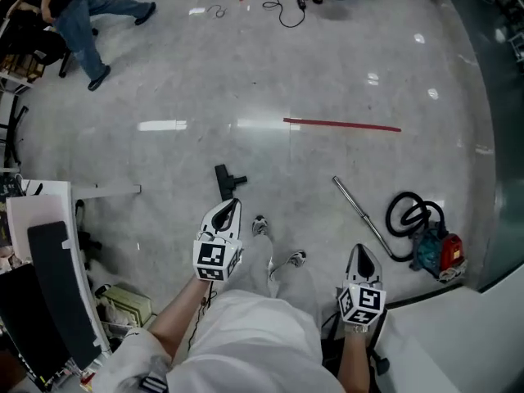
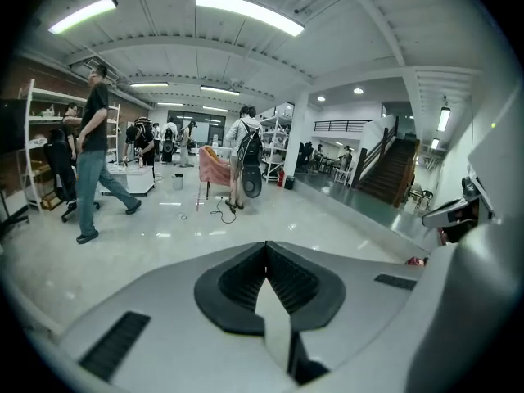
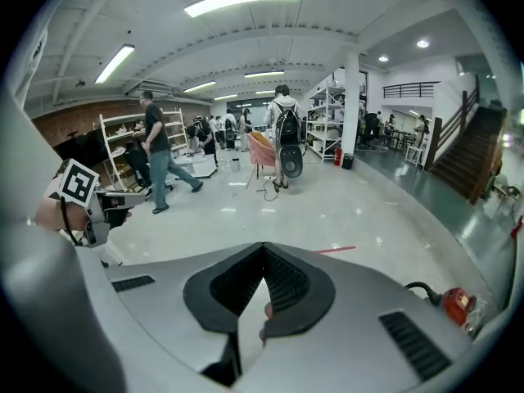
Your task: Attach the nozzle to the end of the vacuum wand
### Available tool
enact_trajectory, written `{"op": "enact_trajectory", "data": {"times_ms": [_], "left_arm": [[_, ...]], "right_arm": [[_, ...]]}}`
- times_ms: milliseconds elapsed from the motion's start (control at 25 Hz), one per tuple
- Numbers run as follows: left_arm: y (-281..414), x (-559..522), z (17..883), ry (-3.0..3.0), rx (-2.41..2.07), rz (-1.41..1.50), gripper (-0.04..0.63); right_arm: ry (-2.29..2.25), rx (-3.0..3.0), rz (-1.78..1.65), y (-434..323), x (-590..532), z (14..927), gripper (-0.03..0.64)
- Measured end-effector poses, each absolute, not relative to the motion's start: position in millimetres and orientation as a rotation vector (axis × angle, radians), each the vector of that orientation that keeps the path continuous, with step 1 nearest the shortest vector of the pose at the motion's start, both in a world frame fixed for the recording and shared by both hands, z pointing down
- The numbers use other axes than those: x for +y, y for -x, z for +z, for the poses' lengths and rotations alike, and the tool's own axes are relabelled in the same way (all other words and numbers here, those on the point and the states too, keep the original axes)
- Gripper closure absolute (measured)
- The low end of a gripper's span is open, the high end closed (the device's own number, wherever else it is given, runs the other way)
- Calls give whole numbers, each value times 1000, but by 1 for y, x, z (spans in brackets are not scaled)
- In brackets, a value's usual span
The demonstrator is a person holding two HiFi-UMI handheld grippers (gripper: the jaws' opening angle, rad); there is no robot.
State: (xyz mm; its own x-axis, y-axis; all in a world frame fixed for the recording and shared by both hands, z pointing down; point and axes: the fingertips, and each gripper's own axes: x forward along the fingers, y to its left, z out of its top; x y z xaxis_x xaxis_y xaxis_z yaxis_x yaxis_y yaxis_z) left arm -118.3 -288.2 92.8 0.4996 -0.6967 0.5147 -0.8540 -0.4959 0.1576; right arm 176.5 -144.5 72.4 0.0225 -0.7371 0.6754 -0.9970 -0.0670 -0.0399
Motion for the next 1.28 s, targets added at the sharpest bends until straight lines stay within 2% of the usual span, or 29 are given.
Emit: {"op": "enact_trajectory", "data": {"times_ms": [680,960,1280], "left_arm": [[83,-274,177,-2184,-1386,684,584],[82,-260,237,-2122,-1367,781,584],[103,-235,345,-2042,-1277,925,584]], "right_arm": [[-1598,-1838,779,-252,-188,177,614],[-1466,-1846,785,-270,-194,234,614],[-1433,-1713,928,-288,-141,334,614]]}}
